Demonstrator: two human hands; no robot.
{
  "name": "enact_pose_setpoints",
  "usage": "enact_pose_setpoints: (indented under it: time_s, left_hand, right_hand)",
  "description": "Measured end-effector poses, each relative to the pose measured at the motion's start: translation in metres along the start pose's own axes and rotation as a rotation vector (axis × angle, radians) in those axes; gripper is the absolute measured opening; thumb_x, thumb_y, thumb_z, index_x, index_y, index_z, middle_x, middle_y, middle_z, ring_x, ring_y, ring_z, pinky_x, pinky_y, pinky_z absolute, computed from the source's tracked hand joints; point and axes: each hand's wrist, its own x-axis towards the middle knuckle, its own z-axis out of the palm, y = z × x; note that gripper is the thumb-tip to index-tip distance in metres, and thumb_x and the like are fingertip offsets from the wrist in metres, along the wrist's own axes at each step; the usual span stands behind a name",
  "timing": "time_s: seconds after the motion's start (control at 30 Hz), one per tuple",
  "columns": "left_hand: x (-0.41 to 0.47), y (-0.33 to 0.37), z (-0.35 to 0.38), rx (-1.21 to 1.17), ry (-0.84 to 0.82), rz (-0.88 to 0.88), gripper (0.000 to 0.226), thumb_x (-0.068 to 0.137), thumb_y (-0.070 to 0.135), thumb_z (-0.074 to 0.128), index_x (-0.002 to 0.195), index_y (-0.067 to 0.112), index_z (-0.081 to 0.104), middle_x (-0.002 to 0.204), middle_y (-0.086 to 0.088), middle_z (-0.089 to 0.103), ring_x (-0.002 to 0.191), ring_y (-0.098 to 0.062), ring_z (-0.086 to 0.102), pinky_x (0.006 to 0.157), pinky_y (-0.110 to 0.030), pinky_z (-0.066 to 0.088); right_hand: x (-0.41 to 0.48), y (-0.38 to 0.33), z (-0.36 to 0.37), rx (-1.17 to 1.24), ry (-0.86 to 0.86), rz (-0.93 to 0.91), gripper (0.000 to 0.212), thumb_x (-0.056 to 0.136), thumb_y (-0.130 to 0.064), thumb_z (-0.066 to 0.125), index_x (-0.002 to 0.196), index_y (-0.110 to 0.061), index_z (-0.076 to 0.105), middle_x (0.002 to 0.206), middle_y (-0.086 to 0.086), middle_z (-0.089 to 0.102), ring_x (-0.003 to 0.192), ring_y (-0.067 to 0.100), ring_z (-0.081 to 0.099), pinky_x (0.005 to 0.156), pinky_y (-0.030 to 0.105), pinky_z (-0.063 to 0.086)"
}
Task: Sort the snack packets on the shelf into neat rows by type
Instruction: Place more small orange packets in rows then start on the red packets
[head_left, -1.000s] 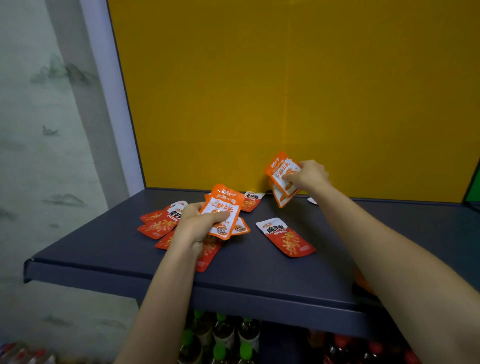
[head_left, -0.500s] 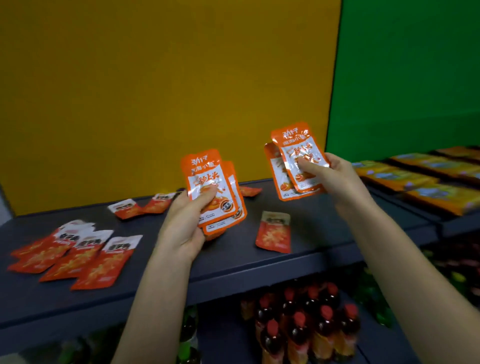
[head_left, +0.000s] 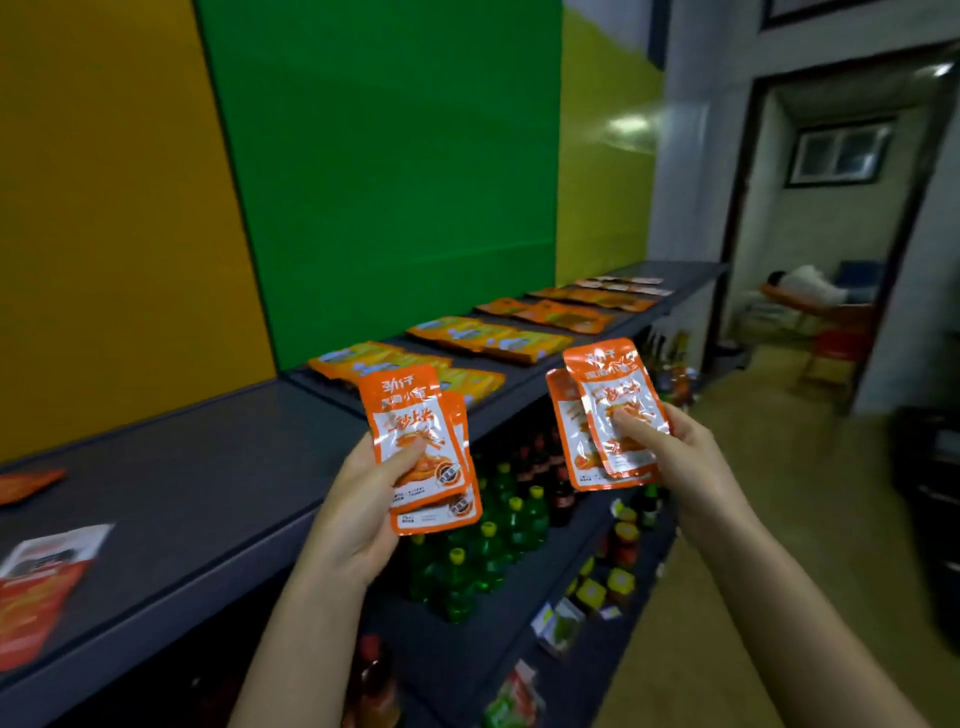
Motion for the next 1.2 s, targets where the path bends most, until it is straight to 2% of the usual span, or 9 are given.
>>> enact_pose_setpoints:
  time_s: [0.1,0.27,0.43,0.6,0.7,0.9,1.1,1.2]
  left_hand:
    - [0.021,-0.036,0.061,0.016,-0.066,-0.020,0.017,0.092,0.010,0.052,0.100,0.020,0.064,0.083,-0.001,0.076,0.071,-0.016,0.072,0.065,-0.035,0.058]
    - [0.048,-0.092,0.150,0.068,-0.126,-0.053,0.017,0.092,0.010,0.053,0.100,0.022,0.063,0.084,0.001,0.075,0.073,-0.016,0.072,0.065,-0.035,0.054]
    - [0.078,-0.130,0.227,0.085,-0.178,-0.127,0.017,0.092,0.012,0.053,0.105,0.020,0.060,0.097,-0.005,0.072,0.082,-0.020,0.070,0.066,-0.033,0.055]
    - [0.124,-0.162,0.291,0.108,-0.186,-0.159,0.015,0.092,0.012,0.054,0.102,0.021,0.058,0.096,-0.005,0.070,0.081,-0.020,0.069,0.063,-0.032,0.054]
    - [0.158,-0.187,0.324,0.114,-0.203,-0.194,0.016,0.092,0.009,0.052,0.100,0.021,0.058,0.095,-0.007,0.070,0.080,-0.023,0.068,0.064,-0.034,0.054]
    - [0.251,-0.231,0.393,0.115,-0.225,-0.235,0.022,0.092,0.005,0.049,0.112,0.013,0.056,0.096,-0.010,0.069,0.077,-0.024,0.067,0.062,-0.032,0.053]
    - [0.355,-0.244,0.471,0.113,-0.281,-0.196,0.022,0.092,0.004,0.048,0.111,0.015,0.055,0.099,-0.011,0.068,0.080,-0.025,0.066,0.066,-0.035,0.053]
    - [0.399,-0.260,0.503,0.140,-0.279,-0.196,0.020,0.092,0.004,0.049,0.107,0.015,0.055,0.093,-0.008,0.068,0.078,-0.025,0.066,0.065,-0.034,0.052]
  right_hand:
    - [0.014,0.008,-0.064,-0.021,0.081,-0.001,0.004,0.085,-0.016,0.064,0.088,-0.018,0.065,0.072,-0.004,0.073,0.058,0.005,0.067,0.050,0.017,0.051]
    - [0.036,0.028,-0.152,-0.067,0.136,0.033,0.004,0.085,-0.015,0.063,0.087,-0.019,0.064,0.082,0.000,0.071,0.065,0.012,0.066,0.054,0.019,0.052]
    - [0.071,0.031,-0.218,-0.085,0.207,0.049,0.006,0.085,-0.014,0.063,0.088,-0.018,0.065,0.083,0.002,0.071,0.069,0.015,0.065,0.059,0.023,0.052]
    - [0.109,0.035,-0.278,-0.081,0.292,0.052,0.005,0.086,-0.016,0.063,0.087,-0.021,0.063,0.084,0.000,0.071,0.071,0.015,0.066,0.056,0.020,0.052]
    - [0.136,0.047,-0.314,-0.085,0.344,0.057,0.006,0.086,-0.017,0.062,0.086,-0.023,0.061,0.083,-0.001,0.070,0.071,0.013,0.065,0.049,0.014,0.051]
    - [0.224,0.068,-0.366,-0.091,0.419,0.096,0.005,0.086,-0.020,0.063,0.091,-0.019,0.062,0.083,0.000,0.071,0.065,0.009,0.068,0.053,0.018,0.051]
    - [0.332,0.065,-0.411,-0.066,0.447,0.093,0.025,0.085,-0.023,0.063,0.105,-0.009,0.063,0.095,0.011,0.072,0.082,0.026,0.070,0.070,0.033,0.056]
    - [0.376,0.073,-0.432,-0.071,0.463,0.095,0.025,0.085,-0.024,0.063,0.105,-0.009,0.062,0.093,0.008,0.072,0.079,0.020,0.070,0.062,0.026,0.053]
